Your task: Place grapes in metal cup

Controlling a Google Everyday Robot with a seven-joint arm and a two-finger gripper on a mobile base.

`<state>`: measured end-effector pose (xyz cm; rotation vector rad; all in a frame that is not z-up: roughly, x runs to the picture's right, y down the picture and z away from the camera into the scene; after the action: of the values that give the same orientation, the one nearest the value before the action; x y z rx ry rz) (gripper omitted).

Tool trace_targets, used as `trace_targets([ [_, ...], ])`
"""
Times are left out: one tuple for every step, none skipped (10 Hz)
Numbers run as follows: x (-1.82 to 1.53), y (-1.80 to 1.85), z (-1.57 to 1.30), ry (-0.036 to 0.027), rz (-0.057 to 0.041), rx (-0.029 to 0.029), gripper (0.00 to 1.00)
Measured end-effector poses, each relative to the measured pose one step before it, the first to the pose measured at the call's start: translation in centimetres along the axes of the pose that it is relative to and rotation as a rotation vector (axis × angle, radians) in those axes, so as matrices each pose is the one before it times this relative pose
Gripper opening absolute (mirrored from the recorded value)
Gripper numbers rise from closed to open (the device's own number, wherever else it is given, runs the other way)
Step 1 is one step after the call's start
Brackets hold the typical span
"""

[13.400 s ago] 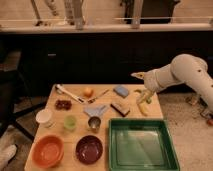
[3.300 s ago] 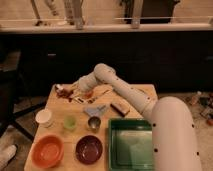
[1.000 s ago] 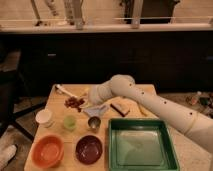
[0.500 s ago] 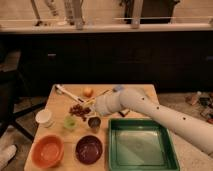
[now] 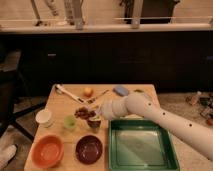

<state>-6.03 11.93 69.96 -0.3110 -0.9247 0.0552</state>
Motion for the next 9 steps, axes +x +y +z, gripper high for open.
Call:
trace_targets([
  [0.442,0.155,0.122,0.00039,0.01196,-0.00594,0.0],
  [0.425,0.119,0.139,0.00157,0.01075,-0.00677,0.0],
  [0.488,0.117,0.155,0.00318,0.012,-0.00819,0.0],
  [0.461,0.15,0.149,0.0023,0.01171,-0.00747,0.0],
  [0.34,0.077,-0.029,0.00212,0.00801,-0.00102,0.0],
  [0.32,0.068,-0.087,0.00245,0.00862,0.00051,0.0],
  [0.374,0.12,-0.086,0.00312,0.00954,0.00095,0.0],
  [0.245,0.062,-0.049,0.00219,0.00592,0.00092,0.0],
  [0.251,0.076,-0.016,0.00257,0.00549,-0.00003,0.0],
])
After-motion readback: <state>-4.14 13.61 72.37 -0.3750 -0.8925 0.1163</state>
